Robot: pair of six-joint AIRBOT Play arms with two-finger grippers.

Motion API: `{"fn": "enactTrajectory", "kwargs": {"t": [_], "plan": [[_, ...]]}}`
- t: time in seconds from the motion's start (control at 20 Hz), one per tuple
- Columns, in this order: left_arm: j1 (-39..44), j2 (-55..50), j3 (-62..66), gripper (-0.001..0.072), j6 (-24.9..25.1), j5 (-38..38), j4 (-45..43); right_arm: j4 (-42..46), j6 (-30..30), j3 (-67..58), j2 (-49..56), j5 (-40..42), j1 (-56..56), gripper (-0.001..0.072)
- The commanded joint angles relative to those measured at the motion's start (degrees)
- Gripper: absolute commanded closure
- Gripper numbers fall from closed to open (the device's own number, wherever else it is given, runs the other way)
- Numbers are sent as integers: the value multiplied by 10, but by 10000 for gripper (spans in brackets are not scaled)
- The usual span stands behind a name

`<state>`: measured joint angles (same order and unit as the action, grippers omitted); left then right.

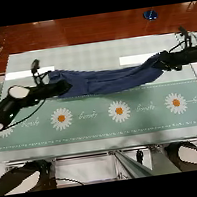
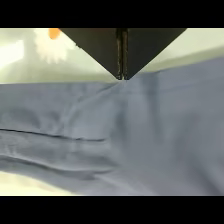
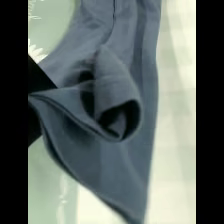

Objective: Fold the shirts.

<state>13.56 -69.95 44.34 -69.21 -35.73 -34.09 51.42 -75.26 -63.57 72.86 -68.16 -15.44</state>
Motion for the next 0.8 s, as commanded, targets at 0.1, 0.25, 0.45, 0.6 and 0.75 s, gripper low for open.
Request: {"fn": "enactTrajectory", "kwargs": {"t": [0.1, 0.25, 0.45, 0.6, 0.75], "plan": [[160, -196, 205, 687, -21, -8, 11, 36, -45, 73, -233, -50, -2, 686], [223, -323, 355, 687, -56, -83, 11, 36, -62, 75, -295, -71, -2, 686], [299, -422, 467, 687, -115, -115, 11, 20, -65, 75, -314, -84, -1, 686], [353, -455, 498, 687, -125, -115, 12, 8, -58, 75, -314, -72, 3, 686], [366, -464, 519, 687, -119, -125, 11, 15, -58, 75, -314, -54, 31, 685]]}}
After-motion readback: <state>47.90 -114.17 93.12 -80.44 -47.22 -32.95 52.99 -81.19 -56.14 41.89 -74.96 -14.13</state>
